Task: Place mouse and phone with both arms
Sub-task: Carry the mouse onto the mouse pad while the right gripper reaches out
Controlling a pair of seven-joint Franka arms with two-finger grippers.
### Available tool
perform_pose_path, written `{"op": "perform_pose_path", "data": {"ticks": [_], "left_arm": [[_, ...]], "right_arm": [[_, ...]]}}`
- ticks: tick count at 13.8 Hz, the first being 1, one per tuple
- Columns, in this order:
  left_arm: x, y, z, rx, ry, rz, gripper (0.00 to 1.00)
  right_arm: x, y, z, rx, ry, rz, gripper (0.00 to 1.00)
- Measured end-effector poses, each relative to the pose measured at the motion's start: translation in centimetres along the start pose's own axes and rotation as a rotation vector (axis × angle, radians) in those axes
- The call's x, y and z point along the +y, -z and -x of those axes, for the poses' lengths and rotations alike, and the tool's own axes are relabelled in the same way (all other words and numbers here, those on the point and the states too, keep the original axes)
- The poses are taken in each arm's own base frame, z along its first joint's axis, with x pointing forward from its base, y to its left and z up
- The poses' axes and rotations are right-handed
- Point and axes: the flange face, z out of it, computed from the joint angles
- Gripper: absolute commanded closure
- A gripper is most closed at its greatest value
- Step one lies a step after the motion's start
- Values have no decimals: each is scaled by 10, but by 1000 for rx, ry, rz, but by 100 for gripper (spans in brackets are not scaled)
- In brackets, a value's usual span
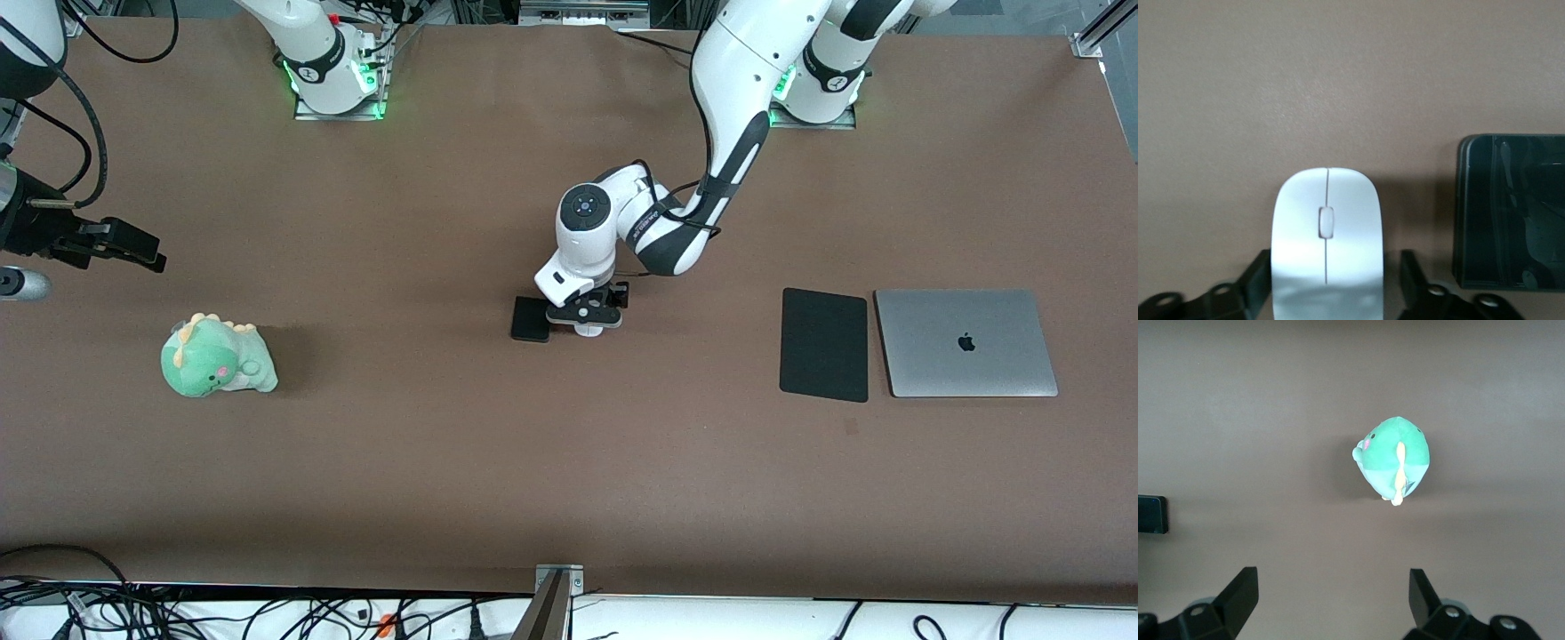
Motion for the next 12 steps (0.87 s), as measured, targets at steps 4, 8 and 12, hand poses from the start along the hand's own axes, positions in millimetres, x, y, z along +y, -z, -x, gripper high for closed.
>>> {"op": "perform_pose_path", "data": {"ticks": [4,8,12], "left_arm": [[-8,8,-6,-17,17,-44,65],[-69,96,-45,-75,113,-168,62],[-207,151,-102,-156,149,-219,62]], "right_arm": [[-3,0,0,0,4,-1,0],[-3,0,0,-1,6,-1,0],[-11,-1,2,-10,19,-2,0]]}}
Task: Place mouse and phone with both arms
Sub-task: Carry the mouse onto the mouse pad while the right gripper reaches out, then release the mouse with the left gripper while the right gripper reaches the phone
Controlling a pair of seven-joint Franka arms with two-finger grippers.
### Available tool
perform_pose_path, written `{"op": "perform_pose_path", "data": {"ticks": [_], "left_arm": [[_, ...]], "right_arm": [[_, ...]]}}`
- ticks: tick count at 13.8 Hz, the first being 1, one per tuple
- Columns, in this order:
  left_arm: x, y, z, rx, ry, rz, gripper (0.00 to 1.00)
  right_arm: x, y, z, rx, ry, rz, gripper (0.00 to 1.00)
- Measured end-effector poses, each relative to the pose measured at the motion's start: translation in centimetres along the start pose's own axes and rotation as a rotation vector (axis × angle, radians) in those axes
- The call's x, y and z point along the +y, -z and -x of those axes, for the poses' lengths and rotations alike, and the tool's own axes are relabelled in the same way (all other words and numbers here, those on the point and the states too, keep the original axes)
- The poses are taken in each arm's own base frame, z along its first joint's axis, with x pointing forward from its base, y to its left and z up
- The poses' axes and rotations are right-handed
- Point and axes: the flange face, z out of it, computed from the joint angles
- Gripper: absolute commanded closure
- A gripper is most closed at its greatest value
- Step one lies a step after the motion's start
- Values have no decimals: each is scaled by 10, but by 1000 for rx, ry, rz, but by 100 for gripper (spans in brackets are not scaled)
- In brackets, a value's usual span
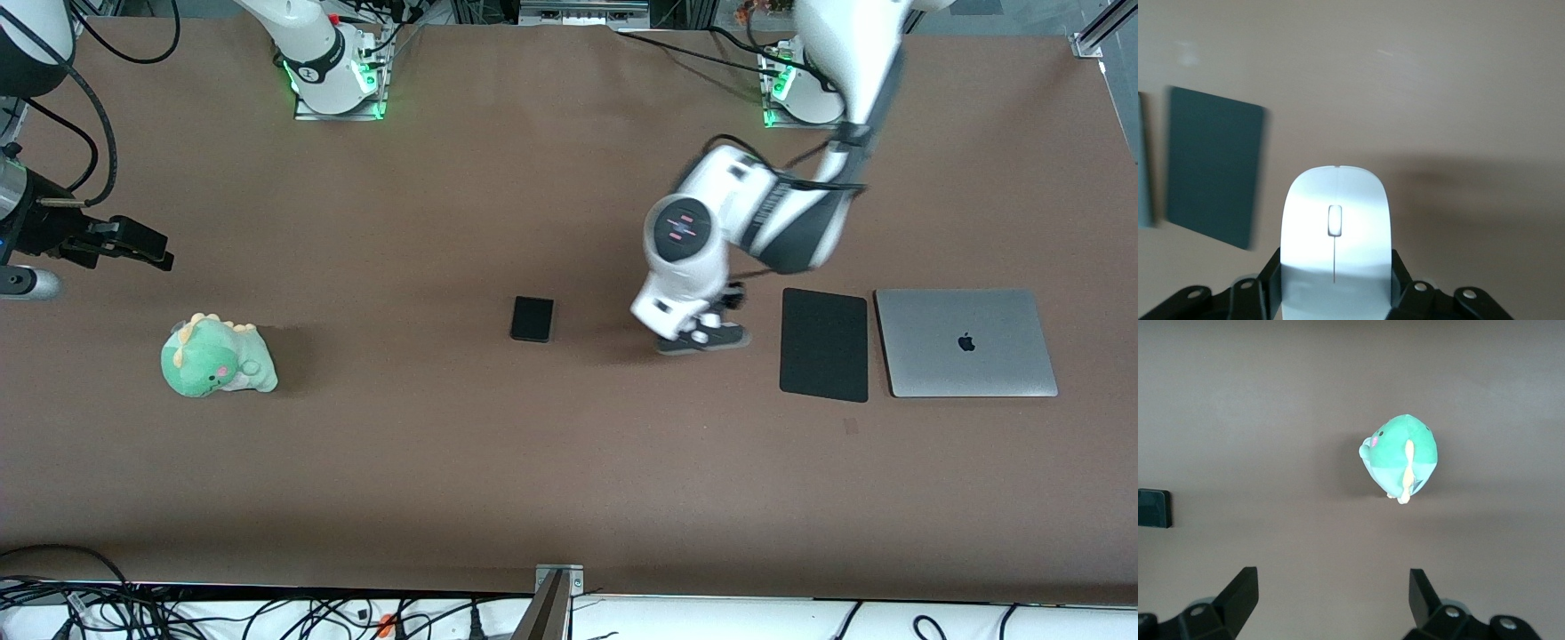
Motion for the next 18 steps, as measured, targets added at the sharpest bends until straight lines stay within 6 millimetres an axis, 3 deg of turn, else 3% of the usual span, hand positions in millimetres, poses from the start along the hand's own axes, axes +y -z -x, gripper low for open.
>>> {"op": "perform_pose_path", "data": {"ticks": [3,5,7,11,15,18], "left_arm": [[-94,-21,-46,-50,-48,13,62],[-142,-41,-62,-84,-75,24,62],[-176,-64,-70,-90,-104,45,62],[-200,-131,-64,-11,-162,105,63],[-199,-191,-31,70,-185,157,58],[-202,-204,-20,78,-189,167,0]], "right_arm": [[-2,-2,3,-25,3,0,0],[-6,-5,6,-56,8,2,0],[-13,-7,9,-76,19,3,0],[-43,-15,9,-88,58,-19,0],[-84,-35,0,-75,111,-23,0],[-128,-56,-5,-66,61,-34,0]]}}
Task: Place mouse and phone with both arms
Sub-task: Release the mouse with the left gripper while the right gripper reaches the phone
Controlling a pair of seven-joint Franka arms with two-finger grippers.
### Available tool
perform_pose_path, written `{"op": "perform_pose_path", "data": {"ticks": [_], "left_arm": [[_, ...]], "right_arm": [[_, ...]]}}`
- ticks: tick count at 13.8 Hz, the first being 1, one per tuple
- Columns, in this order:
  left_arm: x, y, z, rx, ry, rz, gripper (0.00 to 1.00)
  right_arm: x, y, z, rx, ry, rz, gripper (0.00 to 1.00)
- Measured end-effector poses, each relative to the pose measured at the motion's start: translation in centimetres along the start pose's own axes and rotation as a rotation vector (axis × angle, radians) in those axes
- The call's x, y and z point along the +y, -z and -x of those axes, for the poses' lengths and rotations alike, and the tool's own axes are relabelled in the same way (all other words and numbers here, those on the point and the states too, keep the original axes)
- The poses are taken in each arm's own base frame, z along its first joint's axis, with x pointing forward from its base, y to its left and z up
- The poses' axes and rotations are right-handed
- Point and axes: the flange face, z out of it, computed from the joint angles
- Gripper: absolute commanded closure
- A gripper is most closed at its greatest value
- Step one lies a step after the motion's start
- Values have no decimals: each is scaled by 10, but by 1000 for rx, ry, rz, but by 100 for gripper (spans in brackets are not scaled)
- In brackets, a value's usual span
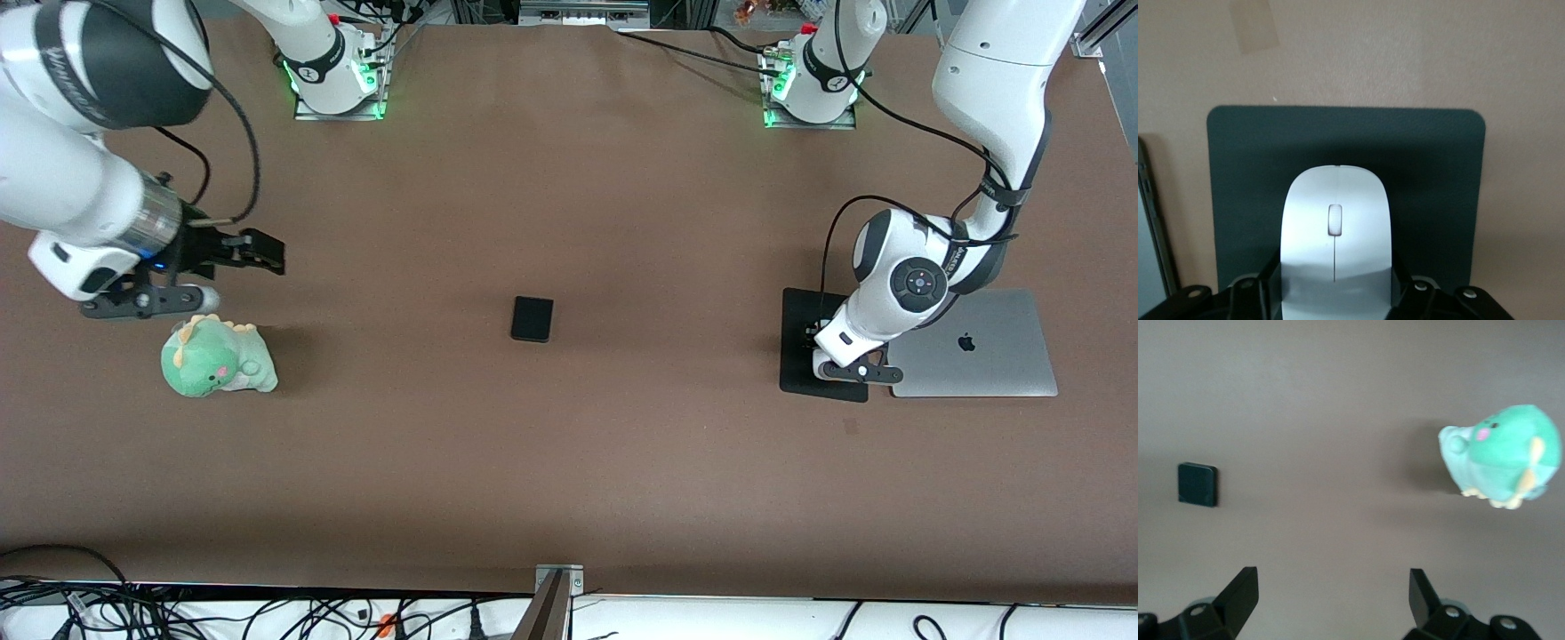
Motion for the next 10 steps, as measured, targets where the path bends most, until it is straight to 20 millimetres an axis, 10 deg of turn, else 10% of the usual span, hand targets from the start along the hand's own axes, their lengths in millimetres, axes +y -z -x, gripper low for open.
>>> {"op": "perform_pose_path", "data": {"ticks": [6,10], "left_arm": [[-1,27,-5,38,-4,-4,0],[-4,97,-22,-66,3,-46,0]], "right_arm": [[-114,-64,-12,50,-108,-3,0],[-179,-122,-14,77,-161,-1,0]]}}
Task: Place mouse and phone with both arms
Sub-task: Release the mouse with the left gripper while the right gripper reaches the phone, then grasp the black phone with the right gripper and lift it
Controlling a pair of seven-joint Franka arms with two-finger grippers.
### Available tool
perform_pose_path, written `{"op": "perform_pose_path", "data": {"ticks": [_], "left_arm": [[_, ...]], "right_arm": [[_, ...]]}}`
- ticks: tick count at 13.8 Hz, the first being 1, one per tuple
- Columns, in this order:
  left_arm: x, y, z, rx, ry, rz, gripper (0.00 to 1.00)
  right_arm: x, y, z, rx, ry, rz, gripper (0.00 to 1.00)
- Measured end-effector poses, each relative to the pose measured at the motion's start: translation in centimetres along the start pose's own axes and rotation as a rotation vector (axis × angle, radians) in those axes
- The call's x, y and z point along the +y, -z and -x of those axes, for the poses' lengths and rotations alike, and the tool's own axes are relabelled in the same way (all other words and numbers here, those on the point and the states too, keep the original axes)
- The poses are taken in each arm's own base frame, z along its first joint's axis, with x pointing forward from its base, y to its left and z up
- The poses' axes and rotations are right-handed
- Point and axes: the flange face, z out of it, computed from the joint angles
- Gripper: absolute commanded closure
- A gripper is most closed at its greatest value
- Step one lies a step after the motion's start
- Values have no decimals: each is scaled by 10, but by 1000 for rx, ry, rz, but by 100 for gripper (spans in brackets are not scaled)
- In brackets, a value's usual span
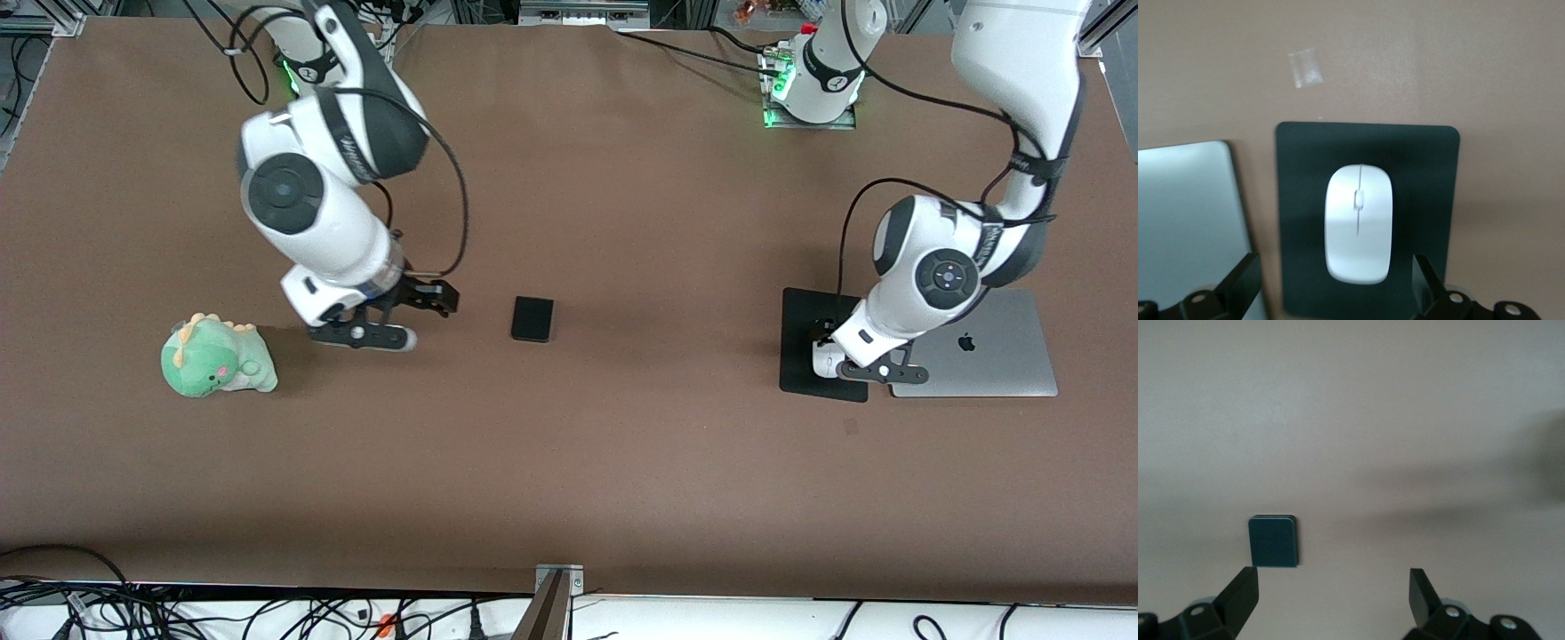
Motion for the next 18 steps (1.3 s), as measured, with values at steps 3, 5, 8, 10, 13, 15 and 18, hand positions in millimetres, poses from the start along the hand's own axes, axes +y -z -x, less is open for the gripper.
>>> {"op": "perform_pose_path", "data": {"ticks": [3,5,8,10,13,15,18], "left_arm": [[10,58,-7,-67,-13,-18,0],[13,98,-9,-110,-15,-28,0],[9,166,-7,-78,-43,-33,0],[0,210,4,-21,-111,-38,0],[-20,263,29,45,-108,-21,0],[-21,275,41,37,-102,22,0],[-22,261,41,-9,-96,48,0]], "right_arm": [[-36,-44,10,24,-62,-5,0],[-60,-75,19,42,-101,-13,0],[-94,-123,38,63,-130,-22,0],[-108,-151,50,63,-120,-15,0],[-119,-184,65,70,-88,1,0],[-119,-202,74,94,-52,17,0],[-116,-222,89,112,-4,44,0]]}}
